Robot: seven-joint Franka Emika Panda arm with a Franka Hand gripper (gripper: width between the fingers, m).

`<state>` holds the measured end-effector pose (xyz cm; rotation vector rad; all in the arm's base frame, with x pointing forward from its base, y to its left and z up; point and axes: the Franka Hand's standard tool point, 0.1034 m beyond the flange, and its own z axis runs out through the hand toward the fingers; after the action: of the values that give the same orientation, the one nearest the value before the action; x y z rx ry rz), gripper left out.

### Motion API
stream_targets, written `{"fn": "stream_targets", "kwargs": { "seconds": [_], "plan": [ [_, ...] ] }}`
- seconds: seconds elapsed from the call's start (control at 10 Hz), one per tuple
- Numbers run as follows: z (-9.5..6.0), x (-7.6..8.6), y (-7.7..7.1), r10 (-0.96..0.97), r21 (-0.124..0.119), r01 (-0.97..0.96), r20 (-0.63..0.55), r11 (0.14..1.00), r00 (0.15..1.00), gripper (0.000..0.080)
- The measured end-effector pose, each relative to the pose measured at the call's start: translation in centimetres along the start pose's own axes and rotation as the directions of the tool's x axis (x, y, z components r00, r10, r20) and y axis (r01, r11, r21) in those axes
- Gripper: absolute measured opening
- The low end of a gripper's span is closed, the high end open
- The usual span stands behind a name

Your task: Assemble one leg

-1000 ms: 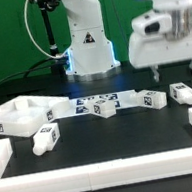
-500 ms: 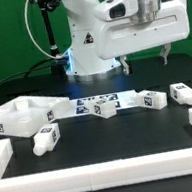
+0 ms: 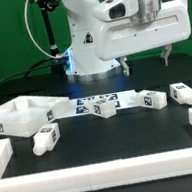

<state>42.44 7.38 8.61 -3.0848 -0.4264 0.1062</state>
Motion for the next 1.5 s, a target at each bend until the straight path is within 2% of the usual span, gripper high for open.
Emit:
{"fn": "stream_targets", "kwargs": {
  "seconds": [0.1, 0.2, 0.4, 0.6, 0.9, 1.0, 1.1, 1.2, 1.3, 1.5],
  "plan": [
    [-0.6, -0.8, 2.0, -0.020, 0.003, 0.020, 0.013, 1.000, 1.000, 0.0649],
    [-1.3, -1.3, 4.4, -0.080, -0.005, 0.080, 0.009, 0.997, 0.997, 0.0649],
    [-0.9, -2.5, 9.1, -0.114, -0.006, 0.114, 0.017, 0.993, 0.993, 0.0649],
    [-0.9, -2.3, 8.7, -0.102, -0.006, 0.103, 0.016, 0.995, 0.995, 0.0649],
    [-1.0, -2.4, 9.1, -0.123, -0.004, 0.123, 0.018, 0.992, 0.992, 0.0649],
    [-1.2, -3.2, 11.4, -0.204, 0.007, 0.204, 0.028, 0.979, 0.979, 0.0649],
    [-1.4, -4.2, 14.1, -0.261, 0.003, 0.261, 0.024, 0.965, 0.965, 0.0649],
    [-1.1, -5.2, 16.7, -0.340, 0.007, 0.339, 0.027, 0.941, 0.940, 0.0649],
    [-0.3, -5.5, 19.4, -0.448, 0.018, 0.448, 0.027, 0.894, 0.894, 0.0649],
    [-0.3, -5.0, 19.6, -0.422, 0.022, 0.421, 0.032, 0.907, 0.906, 0.0649]
  ]
}}
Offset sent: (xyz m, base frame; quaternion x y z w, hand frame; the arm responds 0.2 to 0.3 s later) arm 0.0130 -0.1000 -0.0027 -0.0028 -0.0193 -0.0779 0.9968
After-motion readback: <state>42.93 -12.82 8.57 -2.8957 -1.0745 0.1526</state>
